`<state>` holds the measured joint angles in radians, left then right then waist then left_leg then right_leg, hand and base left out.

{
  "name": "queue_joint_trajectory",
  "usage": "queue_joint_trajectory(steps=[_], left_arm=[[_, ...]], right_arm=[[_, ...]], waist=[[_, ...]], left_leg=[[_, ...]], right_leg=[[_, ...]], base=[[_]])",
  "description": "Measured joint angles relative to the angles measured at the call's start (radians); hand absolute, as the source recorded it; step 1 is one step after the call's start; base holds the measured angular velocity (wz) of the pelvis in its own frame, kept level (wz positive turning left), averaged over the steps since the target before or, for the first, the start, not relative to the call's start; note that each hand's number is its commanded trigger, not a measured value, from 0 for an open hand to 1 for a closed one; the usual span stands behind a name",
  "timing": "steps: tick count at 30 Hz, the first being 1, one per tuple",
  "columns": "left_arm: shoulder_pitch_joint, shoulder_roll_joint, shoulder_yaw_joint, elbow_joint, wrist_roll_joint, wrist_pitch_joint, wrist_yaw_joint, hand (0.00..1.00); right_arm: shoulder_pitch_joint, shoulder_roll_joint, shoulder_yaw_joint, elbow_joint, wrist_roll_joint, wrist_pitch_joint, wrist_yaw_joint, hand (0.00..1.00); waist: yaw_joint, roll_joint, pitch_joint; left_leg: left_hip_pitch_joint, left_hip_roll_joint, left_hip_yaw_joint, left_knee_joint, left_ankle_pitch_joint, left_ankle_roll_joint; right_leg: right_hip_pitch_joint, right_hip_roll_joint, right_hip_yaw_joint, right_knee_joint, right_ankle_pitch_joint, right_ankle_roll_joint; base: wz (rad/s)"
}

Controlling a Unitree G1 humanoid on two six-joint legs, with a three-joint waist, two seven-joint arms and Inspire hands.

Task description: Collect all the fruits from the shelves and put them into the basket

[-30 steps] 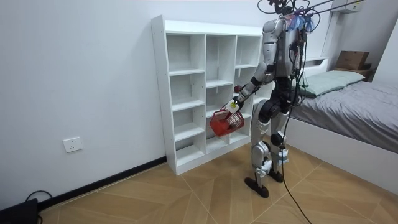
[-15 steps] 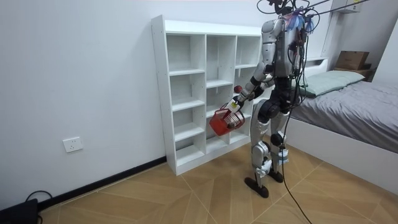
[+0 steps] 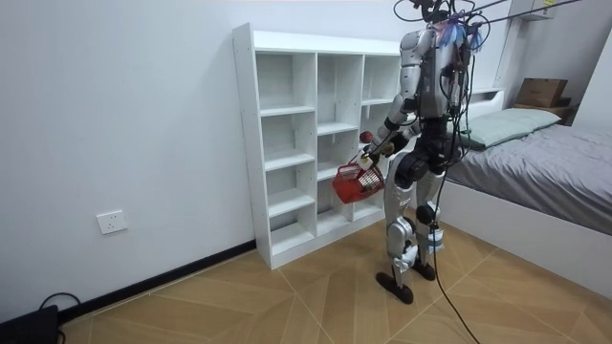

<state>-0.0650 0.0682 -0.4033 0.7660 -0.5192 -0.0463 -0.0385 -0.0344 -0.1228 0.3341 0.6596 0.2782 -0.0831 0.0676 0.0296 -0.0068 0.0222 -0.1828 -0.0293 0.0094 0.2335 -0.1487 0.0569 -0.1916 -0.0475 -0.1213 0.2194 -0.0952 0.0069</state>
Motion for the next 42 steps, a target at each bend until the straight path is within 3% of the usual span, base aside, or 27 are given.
queue_joint_trajectory(steps=[11,32,42], left_arm=[[0.001,0.001,-0.043,-0.036,0.001,-0.006,-0.019,1.00],[0.004,0.001,-0.062,-0.033,-0.001,-0.004,-0.019,1.00],[0.003,-0.002,-0.063,-0.037,-0.039,0.004,-0.046,1.00]], right_arm=[[-0.008,0.005,0.029,-0.005,0.009,0.000,-0.001,1.00],[-0.023,0.014,0.065,-0.008,0.037,0.000,0.010,1.00],[-0.054,0.021,0.065,0.064,0.186,0.001,0.014,1.00]], waist=[[0.001,0.002,-0.0012],[-0.001,0.014,-0.0019],[0.000,0.021,-0.0001]], left_leg=[[0.005,0.001,0.009,-0.011,0.000,0.000],[0.019,0.002,0.018,-0.022,0.000,0.000],[0.019,0.004,0.018,-0.029,0.000,0.000]], right_leg=[[-0.003,0.001,0.009,-0.001,0.000,0.000],[0.000,0.003,0.016,0.002,0.000,0.000],[0.001,0.004,0.009,0.000,0.000,0.000]], base=[[-0.02],[-0.01],[0.00]])
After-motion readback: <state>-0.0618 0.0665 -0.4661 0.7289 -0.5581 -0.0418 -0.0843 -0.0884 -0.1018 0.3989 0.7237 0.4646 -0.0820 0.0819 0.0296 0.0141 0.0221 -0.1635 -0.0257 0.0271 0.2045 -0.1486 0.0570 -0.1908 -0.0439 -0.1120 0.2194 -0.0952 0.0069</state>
